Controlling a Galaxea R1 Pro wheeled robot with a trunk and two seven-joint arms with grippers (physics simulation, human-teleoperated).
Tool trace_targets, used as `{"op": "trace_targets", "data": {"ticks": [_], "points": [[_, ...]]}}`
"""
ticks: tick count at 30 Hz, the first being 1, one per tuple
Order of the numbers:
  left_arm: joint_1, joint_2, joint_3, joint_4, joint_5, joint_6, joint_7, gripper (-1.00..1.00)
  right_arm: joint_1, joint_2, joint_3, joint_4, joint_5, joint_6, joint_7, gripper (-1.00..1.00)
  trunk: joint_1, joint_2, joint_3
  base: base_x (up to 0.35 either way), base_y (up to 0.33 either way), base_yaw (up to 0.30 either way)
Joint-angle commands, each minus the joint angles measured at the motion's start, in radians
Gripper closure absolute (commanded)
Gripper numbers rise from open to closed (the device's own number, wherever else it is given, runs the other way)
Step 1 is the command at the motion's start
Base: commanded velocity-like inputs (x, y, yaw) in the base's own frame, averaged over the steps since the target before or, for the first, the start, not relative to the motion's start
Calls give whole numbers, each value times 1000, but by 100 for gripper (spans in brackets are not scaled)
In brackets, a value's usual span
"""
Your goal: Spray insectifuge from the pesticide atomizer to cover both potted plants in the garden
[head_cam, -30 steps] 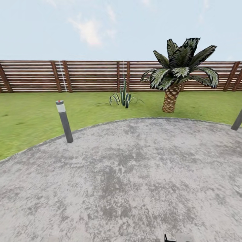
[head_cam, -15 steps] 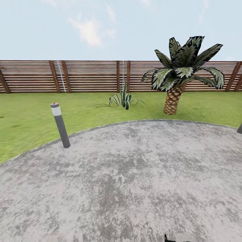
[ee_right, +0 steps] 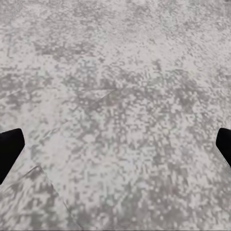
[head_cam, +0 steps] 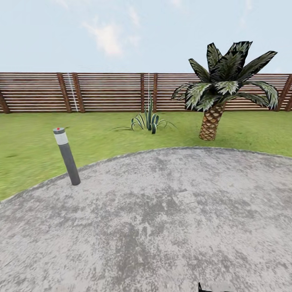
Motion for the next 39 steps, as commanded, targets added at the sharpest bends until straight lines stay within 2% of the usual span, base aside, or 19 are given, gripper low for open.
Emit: {"op": "trace_targets", "data": {"ticks": [1,18,20,23,25,39], "points": [[-1,0,4,1,5,-2,-8,100,-1,0,-5,1,11,-2,-5,-100,0,0,-1,340,0,0],[-1,-1,4,1,8,-2,-8,100,-1,1,-5,2,12,-2,-5,-100,0,0,-1,340,0,0],[-1,0,12,1,22,-1,-8,100,-1,1,-5,2,11,-2,-5,-100,0,0,-1,340,0,0],[-1,1,23,1,66,-1,-9,100,-1,1,-5,2,11,-2,-5,-100,0,0,-1,340,0,0],[-1,1,25,1,77,-2,-9,100,-1,1,-5,2,11,-2,-5,-100,0,0,-1,341,0,0],[-1,-1,24,2,82,-2,-10,100,-1,1,-5,2,11,-2,-5,-100,0,0,-1,340,0,4]]}}
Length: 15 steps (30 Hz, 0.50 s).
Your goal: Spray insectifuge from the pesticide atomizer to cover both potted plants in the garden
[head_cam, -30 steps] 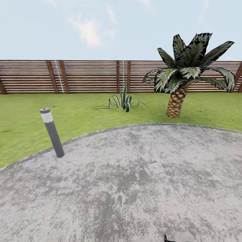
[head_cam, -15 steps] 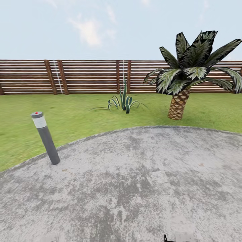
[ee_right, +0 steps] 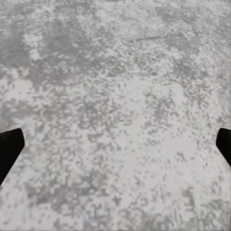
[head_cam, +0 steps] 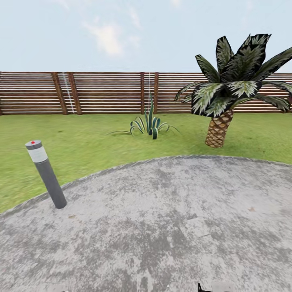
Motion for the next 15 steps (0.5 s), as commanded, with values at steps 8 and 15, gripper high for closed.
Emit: {"op": "trace_targets", "data": {"ticks": [8,15], "points": [[-1,0,5,2,9,-2,-10,100,-1,0,-5,1,11,-2,-5,-100,0,0,-1,340,0,120],[-1,0,5,2,9,-2,-10,100,-1,0,-5,1,11,-2,-5,-100,0,0,-1,340,0,4]]}}
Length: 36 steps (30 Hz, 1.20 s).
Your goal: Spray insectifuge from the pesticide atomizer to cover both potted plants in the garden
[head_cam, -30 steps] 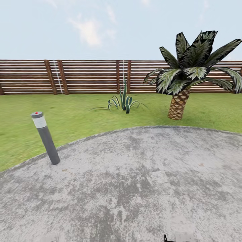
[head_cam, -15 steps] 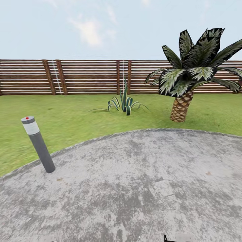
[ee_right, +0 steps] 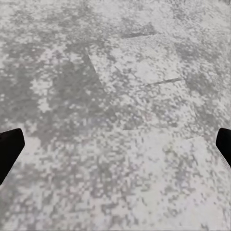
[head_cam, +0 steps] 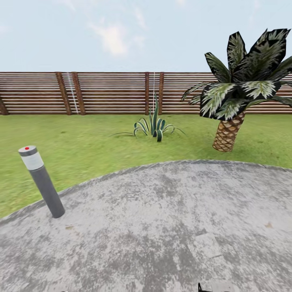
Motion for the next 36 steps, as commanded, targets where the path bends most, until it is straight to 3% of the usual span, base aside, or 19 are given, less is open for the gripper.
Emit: {"op": "trace_targets", "data": {"ticks": [1,18,24,36], "points": [[-1,0,5,1,9,-2,-10,100,-1,0,-5,1,11,-2,-5,-100,0,0,-1,340,0,0],[-1,0,5,0,9,-2,-10,100,-1,2,-5,3,11,0,-3,-100,0,0,-1,340,0,0],[-1,0,5,0,10,-2,-11,100,-1,11,-6,60,11,4,-1,-100,0,0,-1,340,0,0],[-1,0,5,0,8,-3,-11,100,-1,11,-7,67,11,6,-1,-100,0,0,-1,340,0,0]]}}
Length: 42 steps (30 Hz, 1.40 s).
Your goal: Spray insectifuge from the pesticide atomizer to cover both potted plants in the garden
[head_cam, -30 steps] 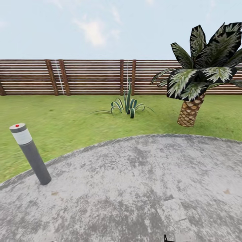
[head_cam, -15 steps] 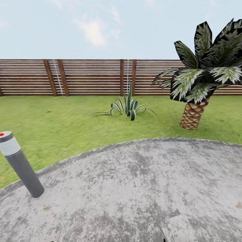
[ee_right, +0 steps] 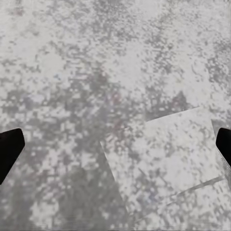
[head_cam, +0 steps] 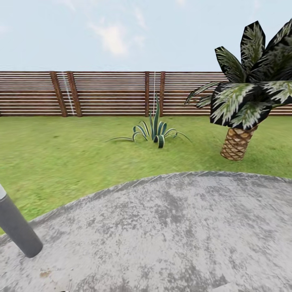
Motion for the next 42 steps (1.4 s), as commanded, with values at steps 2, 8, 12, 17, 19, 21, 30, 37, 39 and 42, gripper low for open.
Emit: {"op": "trace_targets", "data": {"ticks": [2,8,12,17,19,21,30,37,39,42], "points": [[-1,-1,4,1,9,-2,-10,100,0,0,-5,1,11,-2,-5,-100,0,0,-1,340,0,0],[-1,0,4,1,9,-2,-10,100,0,0,-5,1,11,-2,-5,-100,0,0,-1,340,0,0],[-1,0,4,1,9,-2,-10,100,0,0,-5,1,11,-2,-5,-100,0,0,-1,340,0,0],[-1,-1,4,1,8,-2,-10,100,0,0,-5,1,11,-2,-5,-100,0,0,-1,340,0,0],[-1,-1,4,1,8,-2,-10,100,0,0,-5,1,11,-2,-5,-100,0,0,-1,340,0,0],[-1,-1,4,1,8,-2,-10,100,0,0,-5,1,11,-2,-5,-100,0,0,-1,340,0,0],[-1,-2,4,1,8,-2,-10,100,1,0,-5,1,11,-2,-5,-100,0,0,-1,340,0,0],[-1,-3,4,1,7,-2,-10,100,1,0,-5,1,11,-2,-5,-100,0,0,-1,340,0,0],[-1,-4,4,1,6,-2,-10,100,1,0,-5,0,11,-2,-6,-100,0,0,-1,340,0,0],[-1,-4,4,1,6,-1,-10,100,0,0,-5,1,11,-2,-5,-100,0,0,-1,340,0,0]]}}
